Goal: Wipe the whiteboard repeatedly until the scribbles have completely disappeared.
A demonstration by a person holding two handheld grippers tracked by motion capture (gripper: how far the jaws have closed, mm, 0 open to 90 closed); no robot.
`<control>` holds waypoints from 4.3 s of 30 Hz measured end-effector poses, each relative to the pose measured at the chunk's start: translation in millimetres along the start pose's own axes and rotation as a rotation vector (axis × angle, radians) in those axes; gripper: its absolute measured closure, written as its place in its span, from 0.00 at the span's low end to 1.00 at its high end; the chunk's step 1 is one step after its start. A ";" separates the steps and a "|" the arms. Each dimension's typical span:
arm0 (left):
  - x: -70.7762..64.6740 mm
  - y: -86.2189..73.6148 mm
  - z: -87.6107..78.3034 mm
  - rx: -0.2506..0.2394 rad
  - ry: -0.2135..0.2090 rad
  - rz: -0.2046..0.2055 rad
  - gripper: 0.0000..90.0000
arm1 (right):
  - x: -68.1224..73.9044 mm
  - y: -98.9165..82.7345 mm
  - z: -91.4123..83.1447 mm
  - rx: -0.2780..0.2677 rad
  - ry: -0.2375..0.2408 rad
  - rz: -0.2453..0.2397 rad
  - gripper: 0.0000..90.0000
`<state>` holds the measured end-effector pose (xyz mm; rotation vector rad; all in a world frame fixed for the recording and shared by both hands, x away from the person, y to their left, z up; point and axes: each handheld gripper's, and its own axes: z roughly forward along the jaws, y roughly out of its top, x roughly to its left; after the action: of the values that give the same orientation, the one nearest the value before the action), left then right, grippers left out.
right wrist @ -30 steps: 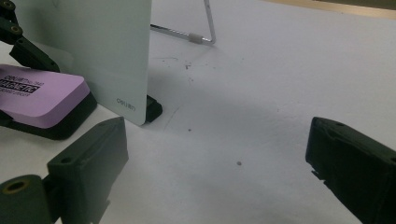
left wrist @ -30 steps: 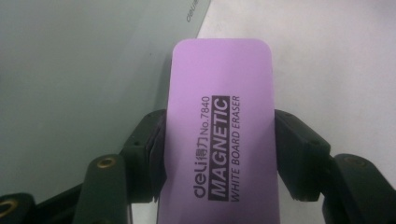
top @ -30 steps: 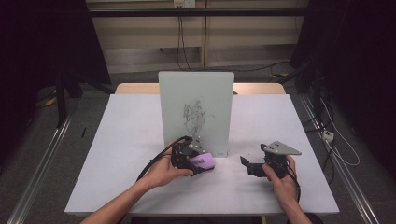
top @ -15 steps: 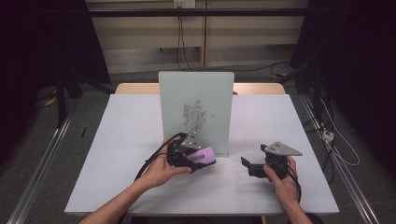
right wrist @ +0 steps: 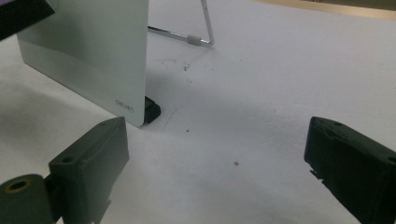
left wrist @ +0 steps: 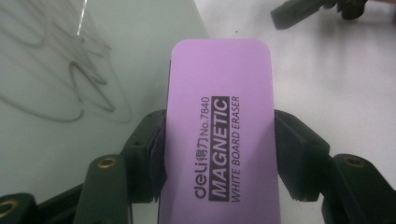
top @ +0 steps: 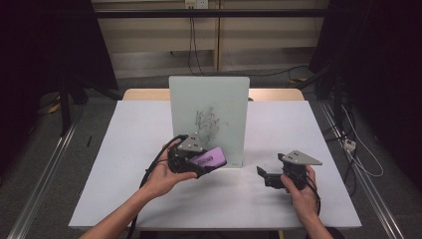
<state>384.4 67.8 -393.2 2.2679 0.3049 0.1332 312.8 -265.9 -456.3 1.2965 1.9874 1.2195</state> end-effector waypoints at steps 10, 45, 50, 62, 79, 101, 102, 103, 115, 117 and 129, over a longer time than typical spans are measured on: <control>-0.8 4.4 -14.8 -0.032 0.024 -0.001 0.45 | 0.4 0.0 -0.6 -0.004 -0.003 -0.004 0.07; 24.2 45.2 -63.2 -0.119 0.169 0.052 0.45 | 1.1 -1.0 -1.4 -0.001 0.000 -0.012 0.06; 30.9 51.1 -65.9 -0.135 0.184 0.045 0.45 | 1.4 -0.9 -1.2 -0.001 0.001 -0.013 0.06; 42.4 78.3 -67.0 -0.157 0.229 0.087 0.45 | 1.2 -1.0 -1.2 0.000 0.003 -0.013 0.06; 52.5 84.8 -58.4 -0.112 0.262 0.185 0.45 | 1.2 -0.7 -1.1 -0.007 0.010 -0.013 0.06; 46.1 87.9 -48.1 -0.080 0.288 0.213 0.46 | 2.0 -0.7 -0.6 -0.005 0.014 -0.018 0.06; 46.0 87.2 -47.0 -0.078 0.285 0.213 0.46 | 2.0 -0.7 -0.5 -0.005 0.014 -0.018 0.06; 45.8 86.4 -46.0 -0.072 0.274 0.210 0.46 | 2.2 -0.6 -0.4 -0.004 0.016 -0.018 0.06; 39.8 78.3 -32.2 -0.058 0.246 0.205 0.46 | 2.9 -0.7 -0.1 -0.002 0.016 -0.020 0.06; 38.3 76.9 -29.8 -0.050 0.237 0.201 0.46 | 3.0 -0.7 -0.2 0.000 0.016 -0.020 0.06; 34.9 73.8 -23.7 -0.034 0.220 0.202 0.46 | 2.7 -0.7 0.0 -0.002 0.017 -0.022 0.06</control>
<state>426.4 47.7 -322.1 2.2494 0.1854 0.4919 311.3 -263.6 -456.7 1.2637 2.0071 1.2253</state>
